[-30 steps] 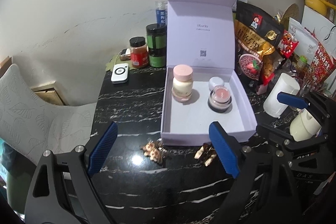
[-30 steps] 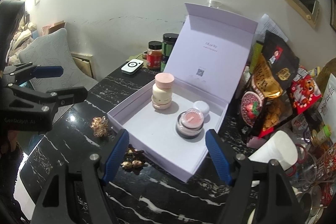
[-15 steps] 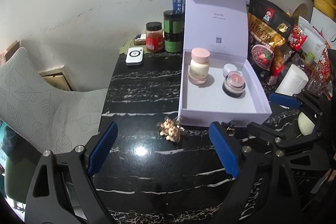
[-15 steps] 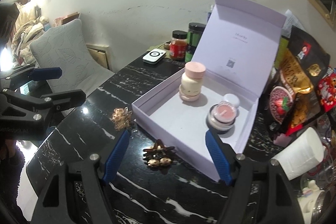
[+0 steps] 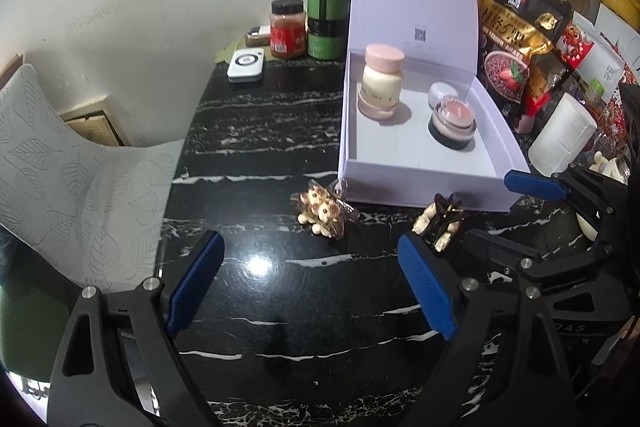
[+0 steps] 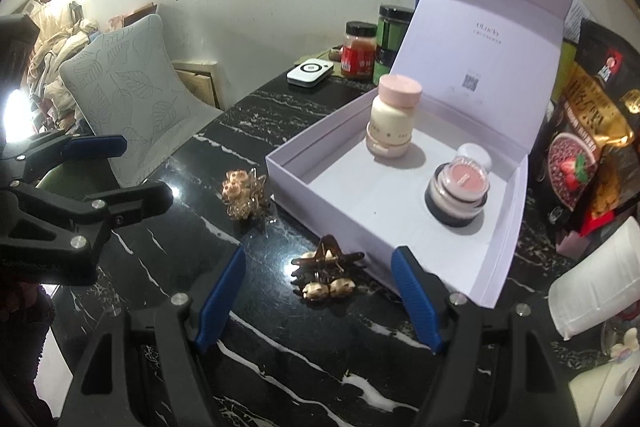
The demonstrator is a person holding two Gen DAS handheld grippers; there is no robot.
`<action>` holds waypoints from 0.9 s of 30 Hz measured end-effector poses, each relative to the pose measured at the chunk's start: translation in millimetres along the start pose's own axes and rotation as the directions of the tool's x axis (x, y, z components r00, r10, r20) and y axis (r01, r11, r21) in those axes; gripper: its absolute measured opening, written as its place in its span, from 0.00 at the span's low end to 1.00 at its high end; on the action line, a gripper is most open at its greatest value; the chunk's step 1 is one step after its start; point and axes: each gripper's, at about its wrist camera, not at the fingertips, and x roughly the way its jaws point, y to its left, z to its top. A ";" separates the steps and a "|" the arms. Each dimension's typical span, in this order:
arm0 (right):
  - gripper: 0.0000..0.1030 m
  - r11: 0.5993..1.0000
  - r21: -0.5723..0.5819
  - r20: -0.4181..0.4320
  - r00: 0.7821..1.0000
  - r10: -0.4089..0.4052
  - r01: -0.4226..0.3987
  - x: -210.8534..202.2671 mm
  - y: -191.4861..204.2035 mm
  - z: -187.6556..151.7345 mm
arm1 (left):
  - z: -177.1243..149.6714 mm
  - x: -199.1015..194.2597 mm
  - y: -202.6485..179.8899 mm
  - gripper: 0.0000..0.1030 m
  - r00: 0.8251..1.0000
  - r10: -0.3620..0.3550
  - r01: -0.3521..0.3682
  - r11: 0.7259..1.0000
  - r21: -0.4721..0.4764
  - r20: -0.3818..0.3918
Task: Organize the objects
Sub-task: 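Grasp the star bear clip with left tool while right tool grasps claw clip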
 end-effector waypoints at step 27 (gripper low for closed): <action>0.74 0.996 0.070 -0.110 0.992 0.058 -0.050 58.1 -17.9 -31.4 | -0.3 72.0 -5.2 0.86 0.993 -0.098 0.100 0.995 0.024 -0.068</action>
